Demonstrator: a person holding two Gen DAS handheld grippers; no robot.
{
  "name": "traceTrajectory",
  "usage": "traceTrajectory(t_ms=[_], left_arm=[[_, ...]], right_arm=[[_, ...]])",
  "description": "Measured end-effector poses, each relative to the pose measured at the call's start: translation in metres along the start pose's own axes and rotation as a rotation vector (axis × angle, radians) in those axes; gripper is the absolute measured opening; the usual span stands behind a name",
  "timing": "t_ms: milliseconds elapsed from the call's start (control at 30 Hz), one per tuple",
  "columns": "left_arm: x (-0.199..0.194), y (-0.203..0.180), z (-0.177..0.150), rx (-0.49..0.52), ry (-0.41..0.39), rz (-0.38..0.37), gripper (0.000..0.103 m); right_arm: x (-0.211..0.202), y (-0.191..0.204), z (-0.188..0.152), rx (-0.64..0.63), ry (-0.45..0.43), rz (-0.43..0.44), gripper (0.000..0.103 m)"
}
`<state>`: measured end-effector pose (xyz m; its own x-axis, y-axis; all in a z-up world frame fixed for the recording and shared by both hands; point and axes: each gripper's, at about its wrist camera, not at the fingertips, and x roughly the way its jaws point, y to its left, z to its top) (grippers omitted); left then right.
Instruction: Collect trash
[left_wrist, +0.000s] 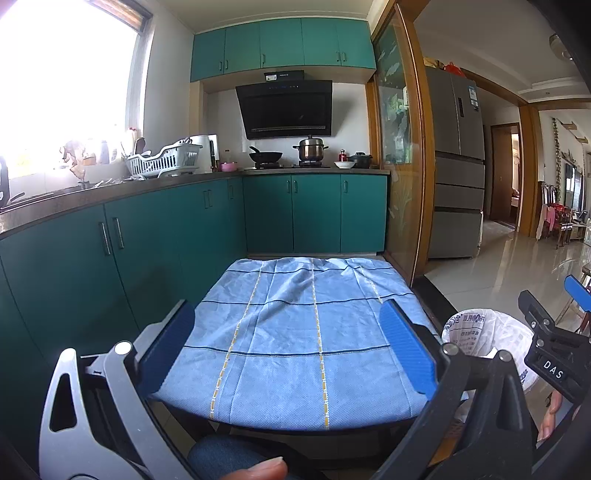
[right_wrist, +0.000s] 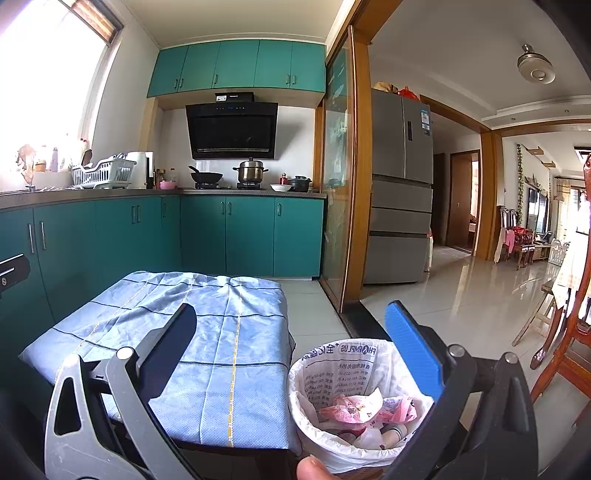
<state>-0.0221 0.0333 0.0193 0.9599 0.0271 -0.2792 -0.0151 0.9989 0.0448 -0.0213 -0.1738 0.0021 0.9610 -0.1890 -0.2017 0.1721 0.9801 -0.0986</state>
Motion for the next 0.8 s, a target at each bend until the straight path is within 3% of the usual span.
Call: traceTrajectory(t_ms=[800], left_arm=[[0.0029,-0.0008,0.0001,-0.007,0.014,0.001,0.100]], right_arm=[[0.0047,0.0012,-0.0041,0.001,0.010,-0.003,0.100]])
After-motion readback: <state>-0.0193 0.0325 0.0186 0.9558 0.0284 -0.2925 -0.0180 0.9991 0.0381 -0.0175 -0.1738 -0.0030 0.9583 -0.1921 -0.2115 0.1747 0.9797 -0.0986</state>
